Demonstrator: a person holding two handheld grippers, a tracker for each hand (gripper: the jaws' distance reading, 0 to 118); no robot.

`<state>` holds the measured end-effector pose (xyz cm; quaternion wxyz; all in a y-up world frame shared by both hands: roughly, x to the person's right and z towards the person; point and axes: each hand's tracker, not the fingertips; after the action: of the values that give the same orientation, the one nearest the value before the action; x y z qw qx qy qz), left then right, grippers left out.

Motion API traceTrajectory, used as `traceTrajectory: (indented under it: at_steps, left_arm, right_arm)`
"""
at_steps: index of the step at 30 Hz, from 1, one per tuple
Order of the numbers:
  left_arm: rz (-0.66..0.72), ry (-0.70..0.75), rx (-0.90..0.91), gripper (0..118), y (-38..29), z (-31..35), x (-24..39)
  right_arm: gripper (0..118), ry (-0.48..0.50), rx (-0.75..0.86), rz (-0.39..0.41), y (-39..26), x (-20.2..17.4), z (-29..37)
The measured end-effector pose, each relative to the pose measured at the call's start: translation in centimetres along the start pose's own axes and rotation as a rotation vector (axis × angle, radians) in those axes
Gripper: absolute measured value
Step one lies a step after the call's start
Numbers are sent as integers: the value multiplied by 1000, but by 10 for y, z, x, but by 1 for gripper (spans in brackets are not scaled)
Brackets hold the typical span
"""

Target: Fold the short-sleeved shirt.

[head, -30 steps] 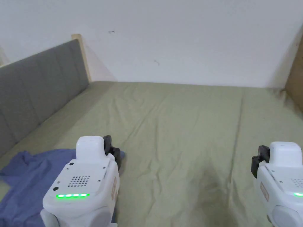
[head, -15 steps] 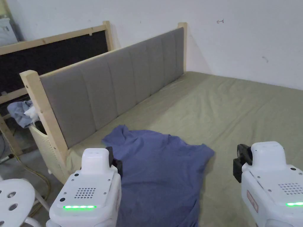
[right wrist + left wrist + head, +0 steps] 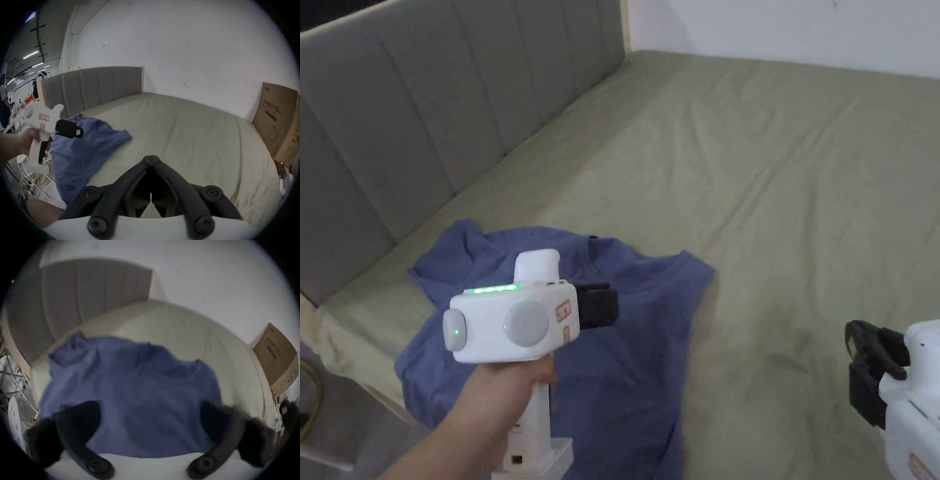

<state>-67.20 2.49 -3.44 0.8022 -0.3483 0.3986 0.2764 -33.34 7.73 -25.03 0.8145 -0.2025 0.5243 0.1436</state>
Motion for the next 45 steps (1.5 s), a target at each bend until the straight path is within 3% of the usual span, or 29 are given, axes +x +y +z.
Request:
traceTrajectory:
  at_steps: [2,7,9,12,14,16,22,32,39,45]
  left_arm:
    - [-33,52,48,110,-10,-16,4]
    - [-61,92,-124,110,-8,-48,13]
    - [-231,183,-41,101,-18,-36,32]
    - [-138,149,-62,72,-18,-30,44]
    - [-187,187,-68,54,-13,-34,54]
    - [-228,190,-55,1,-10,-29,61]
    - [-189,135,0,1,3,12,41]
    - [-223,83,242,1,39,186,55]
    - [-339,-73,544,1,59,346,156]
    - [-475,-185,626,1,65,411,262]
  right_arm:
    - [0,7,-29,-18,-8,8,-9]
    - [0,13,-64,-51,-20,17,-19]
    - [0,28,-71,-70,-22,18,-18]
    - [0,37,-68,-75,-25,16,-16]
    - [0,53,-70,-85,-26,16,-13]
    - [0,57,-69,-97,-25,20,-6]
    - [0,12,-3,-90,-11,47,39]
    - [0,-44,89,-105,-3,89,135]
    - [0,-58,164,-118,-6,103,194]
    - [0,-130,225,-145,-10,131,249]
